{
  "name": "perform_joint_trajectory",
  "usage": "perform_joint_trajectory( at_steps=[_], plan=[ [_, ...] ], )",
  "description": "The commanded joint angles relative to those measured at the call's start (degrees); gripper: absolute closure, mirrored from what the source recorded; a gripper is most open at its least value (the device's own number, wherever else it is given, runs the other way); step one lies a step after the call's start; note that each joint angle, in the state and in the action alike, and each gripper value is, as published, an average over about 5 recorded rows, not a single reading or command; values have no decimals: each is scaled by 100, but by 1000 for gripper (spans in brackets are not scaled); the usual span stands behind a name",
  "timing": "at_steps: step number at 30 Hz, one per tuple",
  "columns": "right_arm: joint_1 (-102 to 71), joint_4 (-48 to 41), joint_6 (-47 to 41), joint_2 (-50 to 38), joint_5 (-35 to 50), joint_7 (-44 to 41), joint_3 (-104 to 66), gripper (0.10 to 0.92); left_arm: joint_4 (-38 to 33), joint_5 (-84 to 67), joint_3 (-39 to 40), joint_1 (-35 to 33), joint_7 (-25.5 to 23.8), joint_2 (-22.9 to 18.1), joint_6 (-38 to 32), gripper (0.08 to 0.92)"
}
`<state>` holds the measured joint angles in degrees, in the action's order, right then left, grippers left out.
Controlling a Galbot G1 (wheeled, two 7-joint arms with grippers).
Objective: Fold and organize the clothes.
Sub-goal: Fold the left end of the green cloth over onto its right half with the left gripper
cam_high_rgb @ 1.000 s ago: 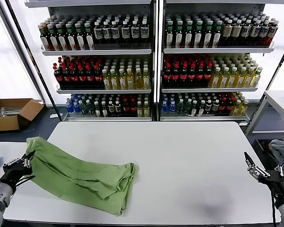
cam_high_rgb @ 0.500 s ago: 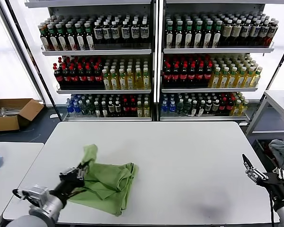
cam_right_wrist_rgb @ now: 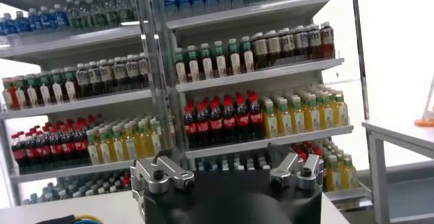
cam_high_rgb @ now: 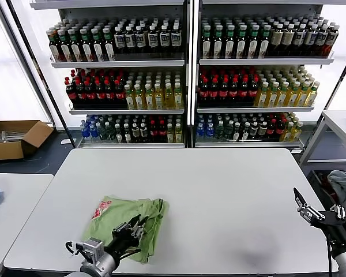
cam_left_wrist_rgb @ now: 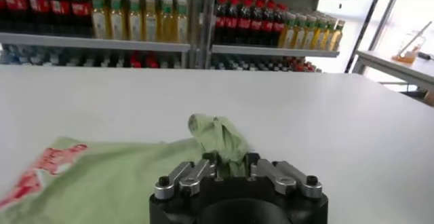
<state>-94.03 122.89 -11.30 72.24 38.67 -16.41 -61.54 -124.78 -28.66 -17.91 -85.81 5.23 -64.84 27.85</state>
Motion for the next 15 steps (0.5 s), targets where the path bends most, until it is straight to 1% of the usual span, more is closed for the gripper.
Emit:
perform_joint_trajectory(
  at_steps=[1,2,5,8,12,15],
  plan=[
    [37,0,-9,11,-4,7,68,203,-12,101,511,154,235,-444,-19,586],
    [43,0,-12,11,-4,7,72,203,-90,-6,503,139,277,-448,-35,569],
    [42,0,-16,10,0,7,72,203,-422,-520,348,62,390,-436,-25,482],
    [13,3,-10,8,4,2,66,203,-742,-1016,-96,-30,410,-342,52,387],
    [-36,30,-2,38,-8,-13,85,203,-860,-1567,-1338,-182,213,-22,298,266],
    [-60,48,7,80,-43,-24,131,203,-576,-1963,-2386,-274,-4,294,452,202]
  ],
)
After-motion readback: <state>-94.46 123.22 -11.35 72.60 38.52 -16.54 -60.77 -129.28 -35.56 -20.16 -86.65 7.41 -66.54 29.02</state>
